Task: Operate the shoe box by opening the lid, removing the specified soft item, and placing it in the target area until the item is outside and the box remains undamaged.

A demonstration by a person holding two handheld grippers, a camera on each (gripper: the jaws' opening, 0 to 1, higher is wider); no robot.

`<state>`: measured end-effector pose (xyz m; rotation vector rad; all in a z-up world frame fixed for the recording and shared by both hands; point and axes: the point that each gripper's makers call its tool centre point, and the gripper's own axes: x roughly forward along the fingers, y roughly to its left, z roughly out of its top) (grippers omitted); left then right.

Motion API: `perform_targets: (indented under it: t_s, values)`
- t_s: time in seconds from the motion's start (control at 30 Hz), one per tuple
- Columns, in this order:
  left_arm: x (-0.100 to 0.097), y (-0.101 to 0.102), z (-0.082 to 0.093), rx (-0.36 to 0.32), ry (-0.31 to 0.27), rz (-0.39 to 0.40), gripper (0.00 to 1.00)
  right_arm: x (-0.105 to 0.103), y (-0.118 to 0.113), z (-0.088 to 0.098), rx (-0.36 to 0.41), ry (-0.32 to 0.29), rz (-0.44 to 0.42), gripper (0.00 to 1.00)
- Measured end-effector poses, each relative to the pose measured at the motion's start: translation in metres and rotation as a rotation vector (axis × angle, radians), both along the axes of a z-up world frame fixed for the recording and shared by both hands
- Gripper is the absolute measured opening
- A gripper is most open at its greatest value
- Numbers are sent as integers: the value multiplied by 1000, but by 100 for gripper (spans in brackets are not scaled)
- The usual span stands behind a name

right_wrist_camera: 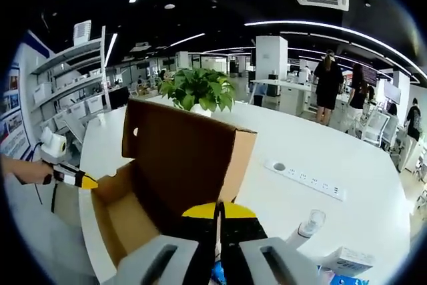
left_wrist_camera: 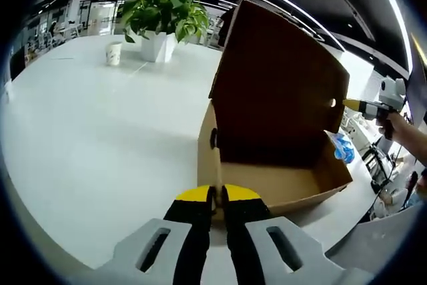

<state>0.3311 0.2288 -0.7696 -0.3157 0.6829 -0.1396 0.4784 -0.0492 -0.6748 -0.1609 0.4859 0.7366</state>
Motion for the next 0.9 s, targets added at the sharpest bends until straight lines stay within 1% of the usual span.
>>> perform_targets:
  t_s: [0.3,0.73,0.9]
  values:
    - [0,0,0,2,-3,-10,4,-14,-2,0,12,-7,2,0]
    - [0,-1,0,13,-10,-19,5,-35,-3,-5,-3,-28,13,0]
    - [0,-1,0,13,-13,-24,5,-40,-3,-8,0,-22,10,0]
